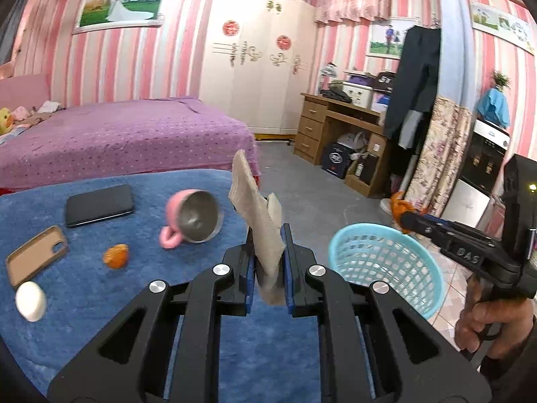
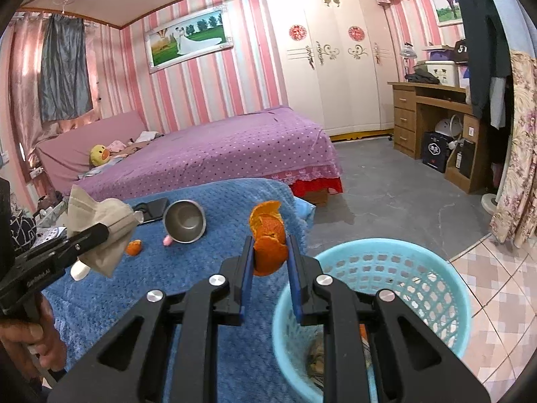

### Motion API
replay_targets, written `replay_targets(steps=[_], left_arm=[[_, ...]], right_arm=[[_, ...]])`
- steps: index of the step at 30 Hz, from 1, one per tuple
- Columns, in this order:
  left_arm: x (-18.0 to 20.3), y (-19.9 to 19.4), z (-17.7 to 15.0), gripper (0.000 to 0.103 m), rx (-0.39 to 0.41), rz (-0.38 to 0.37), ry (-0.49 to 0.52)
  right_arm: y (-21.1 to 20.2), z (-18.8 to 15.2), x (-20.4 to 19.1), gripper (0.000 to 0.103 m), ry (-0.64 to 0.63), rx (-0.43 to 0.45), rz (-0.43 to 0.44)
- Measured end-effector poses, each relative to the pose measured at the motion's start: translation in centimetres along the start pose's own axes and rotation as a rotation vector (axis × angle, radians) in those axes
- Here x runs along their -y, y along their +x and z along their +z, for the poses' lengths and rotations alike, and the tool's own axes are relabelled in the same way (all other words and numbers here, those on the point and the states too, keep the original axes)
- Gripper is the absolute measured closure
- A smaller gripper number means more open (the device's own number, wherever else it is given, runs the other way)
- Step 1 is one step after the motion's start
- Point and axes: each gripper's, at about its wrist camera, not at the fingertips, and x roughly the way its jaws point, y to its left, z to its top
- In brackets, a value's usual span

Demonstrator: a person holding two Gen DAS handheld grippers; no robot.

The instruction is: Collect trash

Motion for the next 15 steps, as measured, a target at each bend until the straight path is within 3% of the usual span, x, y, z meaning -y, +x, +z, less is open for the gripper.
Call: replay_targets(steps=[5,15], left_arm=[[2.7,1.8,0.1,0.091,-0.002,-0.028,0.021],[3.2,3.7,0.1,0.091,-0.021,-0.034,-0.005]], right_arm=[[-0.1,-0.1,2.3,0.084,0.036,-0.001,-0.053],[0.8,-0.4,5.3,0.083,0.103,-0.049,-0.145]])
